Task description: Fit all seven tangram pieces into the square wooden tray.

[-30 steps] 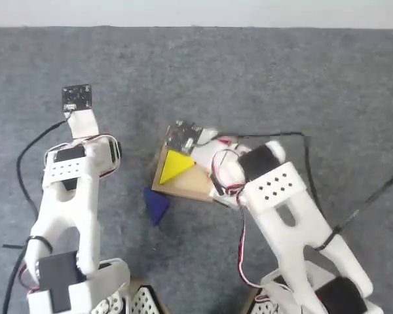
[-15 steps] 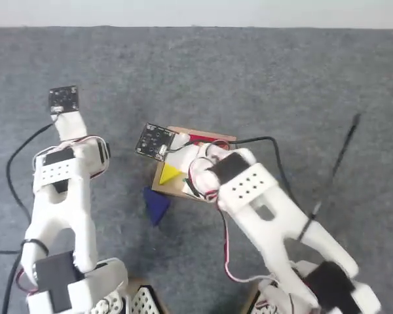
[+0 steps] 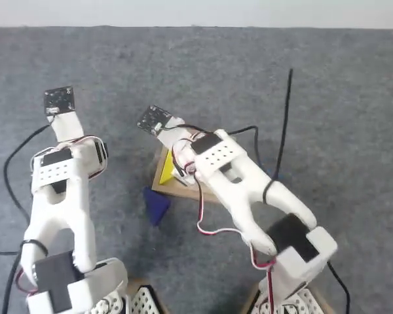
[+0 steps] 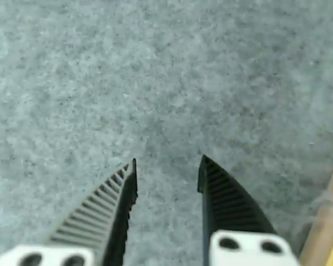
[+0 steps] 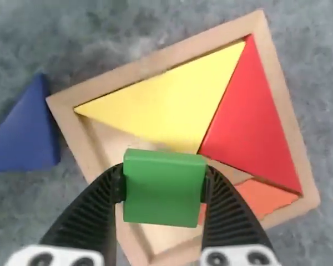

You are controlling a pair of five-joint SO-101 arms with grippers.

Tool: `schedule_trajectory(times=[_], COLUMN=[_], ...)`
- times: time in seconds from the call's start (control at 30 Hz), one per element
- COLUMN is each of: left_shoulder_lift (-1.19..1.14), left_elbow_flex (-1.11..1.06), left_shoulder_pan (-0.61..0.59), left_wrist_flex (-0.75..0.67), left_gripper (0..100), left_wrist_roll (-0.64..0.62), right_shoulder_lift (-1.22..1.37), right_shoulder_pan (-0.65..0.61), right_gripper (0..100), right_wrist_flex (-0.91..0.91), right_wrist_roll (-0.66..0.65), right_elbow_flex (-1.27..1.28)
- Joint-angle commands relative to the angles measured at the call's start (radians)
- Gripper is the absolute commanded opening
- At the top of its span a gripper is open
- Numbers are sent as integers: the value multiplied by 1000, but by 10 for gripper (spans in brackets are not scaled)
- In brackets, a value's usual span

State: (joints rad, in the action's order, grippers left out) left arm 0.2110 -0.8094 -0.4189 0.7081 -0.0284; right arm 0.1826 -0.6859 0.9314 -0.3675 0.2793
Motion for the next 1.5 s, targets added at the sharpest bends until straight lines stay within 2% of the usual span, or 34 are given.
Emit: schedule_trajectory(times=[0.0,0.13,0.33,0.43,0.63,0.83,1.47], left_shoulder_lift=[12,14,14,14,14,14,14], left_elbow_flex=[8,8,13,13,13,13,13], left_shoulder_pan=[-5,-3,-2,-2,-2,-2,-2], left_wrist_flex=[-20,-20,0,0,-2,-2,0], left_gripper=[177,177,177,177,177,177,177], left_wrist_roll=[-8,-8,-8,-8,-8,-6,-6], right_shoulder_lift=[7,13,15,13,13,15,15], right_shoulder_pan=[22,21,21,19,13,-58,-39], right_gripper=[20,34,163,195,195,196,199], right_wrist_flex=[-13,12,10,7,5,13,44], right_wrist_roll=[14,12,12,12,12,12,34], right_elbow_flex=[-63,-64,-64,-64,-64,-60,-58])
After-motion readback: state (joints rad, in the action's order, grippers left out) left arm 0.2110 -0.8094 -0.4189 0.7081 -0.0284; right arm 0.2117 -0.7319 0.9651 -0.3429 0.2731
